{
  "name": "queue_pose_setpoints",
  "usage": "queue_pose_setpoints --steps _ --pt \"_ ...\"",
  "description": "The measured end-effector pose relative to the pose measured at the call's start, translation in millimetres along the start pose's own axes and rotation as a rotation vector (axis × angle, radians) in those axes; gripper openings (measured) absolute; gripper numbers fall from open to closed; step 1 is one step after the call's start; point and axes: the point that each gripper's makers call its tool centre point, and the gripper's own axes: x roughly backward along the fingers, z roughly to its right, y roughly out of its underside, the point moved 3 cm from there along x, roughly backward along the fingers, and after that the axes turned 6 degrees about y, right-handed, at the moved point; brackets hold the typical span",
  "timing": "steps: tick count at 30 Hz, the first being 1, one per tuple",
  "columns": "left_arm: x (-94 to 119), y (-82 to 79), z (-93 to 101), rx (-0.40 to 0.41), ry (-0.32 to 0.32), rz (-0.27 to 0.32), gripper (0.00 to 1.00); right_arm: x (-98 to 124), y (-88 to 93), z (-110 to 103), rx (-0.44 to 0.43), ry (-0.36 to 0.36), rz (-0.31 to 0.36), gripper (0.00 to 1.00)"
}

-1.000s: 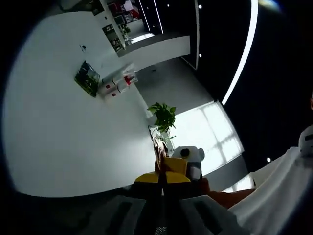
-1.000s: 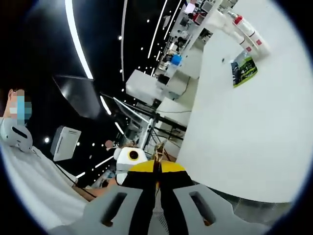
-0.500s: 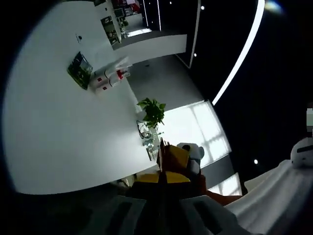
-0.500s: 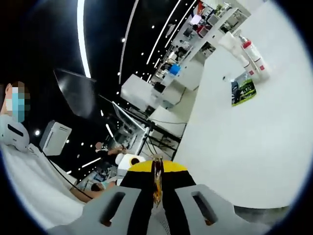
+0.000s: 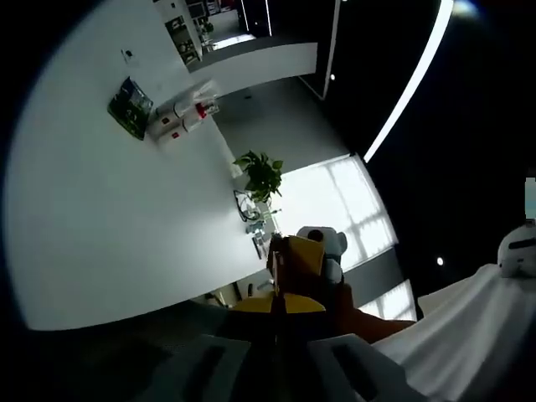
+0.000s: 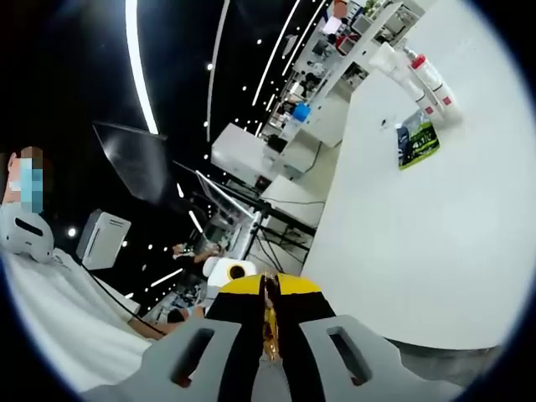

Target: Arrange the skincare products in the storage area until every visible bottle or jar stands upright without overlapping.

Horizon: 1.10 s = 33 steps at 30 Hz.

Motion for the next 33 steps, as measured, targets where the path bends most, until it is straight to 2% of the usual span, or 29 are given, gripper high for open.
queue_pose_setpoints --steps 1,6,10,12,15,17,20,23,25,28,31,32,33 --pt "0.7 -0.5 -0.5 0.003 0.002 -0.001 0.01 -0.9 -1.5 1.8 0.028 0.017 0.018 0.0" --pt "2.3 -2.6 -3.6 0.014 -0.003 0.015 0.01 -3.4 -2.4 4.7 -0.017 0.001 0.016 0.0" --pt "2.2 -7.5 -4.1 0.025 0.005 0.041 0.02 -5.0 -6.8 6.9 -0.054 -0.013 0.042 0.0" --pt "3.4 -9.1 -6.3 0.003 -0.009 0.047 0.03 -6.9 -7.1 6.9 -0.069 -0.02 0.042 0.0" --pt "6.2 -10.6 -10.0 0.002 -0.017 0.046 0.03 -11.0 -6.5 5.6 -0.059 -0.026 0.026 0.0" --pt "6.7 -12.3 -7.2 0.01 0.009 0.047 0.02 -11.2 -7.8 5.4 -0.062 -0.037 0.027 0.0" --pt "7.2 -14.2 -8.9 -0.014 -0.008 0.031 0.02 -13.5 -8.3 4.8 -0.051 -0.037 0.019 0.0" --pt "9.4 -18.8 -12.3 -0.027 -0.019 0.041 0.01 -15.0 -9.6 6.7 -0.027 -0.022 0.025 0.03" --pt "10.8 -23.2 -15.9 -0.002 -0.02 0.061 0.01 -15.0 -14.5 12.4 0.033 0.024 0.058 0.09" --pt "15.1 -31.3 -22.1 0.012 -0.035 0.092 0.01 -8.2 -21.4 15.1 0.058 0.057 0.088 0.17" --pt "19.8 -40.3 -27.4 0.019 -0.048 0.102 0.01 3.4 -27.9 25.8 0.174 0.155 0.094 0.21" --pt "20.3 -42.7 -27.6 0.018 -0.047 0.103 0.01 8.5 -29.3 32.7 0.268 0.217 0.085 0.21" --pt "21.2 -46.6 -28.3 0.011 -0.051 0.102 0.01 11.3 -30.1 36.4 0.34 0.249 0.083 0.23"
